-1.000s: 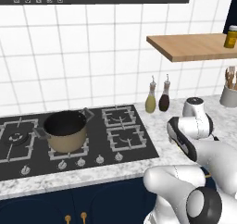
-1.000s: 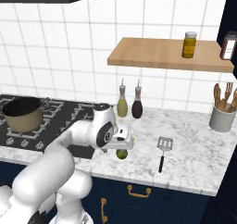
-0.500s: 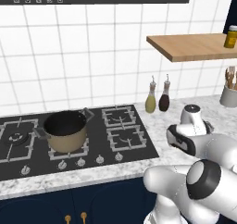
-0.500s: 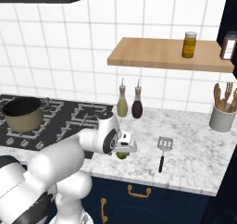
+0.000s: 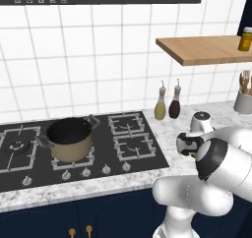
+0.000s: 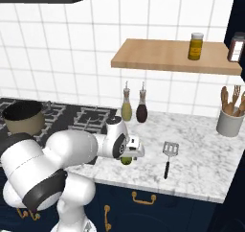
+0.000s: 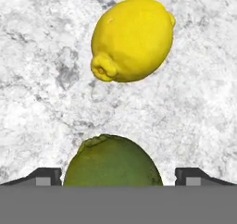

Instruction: Put the lime and lemon in the pot. Retrieve the spatula and lightly stir the vegetables in the pot.

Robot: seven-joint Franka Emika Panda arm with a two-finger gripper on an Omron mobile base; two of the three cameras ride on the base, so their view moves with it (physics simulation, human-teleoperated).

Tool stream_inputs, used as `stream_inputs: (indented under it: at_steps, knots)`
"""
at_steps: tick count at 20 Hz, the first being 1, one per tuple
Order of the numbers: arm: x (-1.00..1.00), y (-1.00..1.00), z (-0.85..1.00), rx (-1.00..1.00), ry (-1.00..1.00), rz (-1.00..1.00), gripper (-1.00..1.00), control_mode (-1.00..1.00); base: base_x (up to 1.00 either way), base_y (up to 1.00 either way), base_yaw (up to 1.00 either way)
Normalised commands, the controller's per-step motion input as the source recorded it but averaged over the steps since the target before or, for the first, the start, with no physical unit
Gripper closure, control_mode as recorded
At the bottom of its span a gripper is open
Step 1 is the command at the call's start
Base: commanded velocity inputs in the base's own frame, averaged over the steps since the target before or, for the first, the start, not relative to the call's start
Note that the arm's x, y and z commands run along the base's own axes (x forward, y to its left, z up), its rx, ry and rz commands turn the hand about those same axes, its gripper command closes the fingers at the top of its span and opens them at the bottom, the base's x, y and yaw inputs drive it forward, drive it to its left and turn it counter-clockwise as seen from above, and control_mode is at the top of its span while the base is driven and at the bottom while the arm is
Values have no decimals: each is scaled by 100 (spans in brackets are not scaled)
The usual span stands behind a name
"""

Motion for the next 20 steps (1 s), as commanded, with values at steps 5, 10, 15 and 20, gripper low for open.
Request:
stream_inputs:
  at_steps: [5, 10, 15, 20]
  knots:
    - [-6, 0, -4, 4, 1, 0, 100, -100, 0, 0, 0]
    - [-31, 45, 60, 5, -8, 0, 100, -100, 0, 0, 0]
    - [-17, 100, 100, 6, -5, 0, 100, -100, 0, 0, 0]
    - [0, 100, 96, 14, 0, 7, 100, -100, 0, 0, 0]
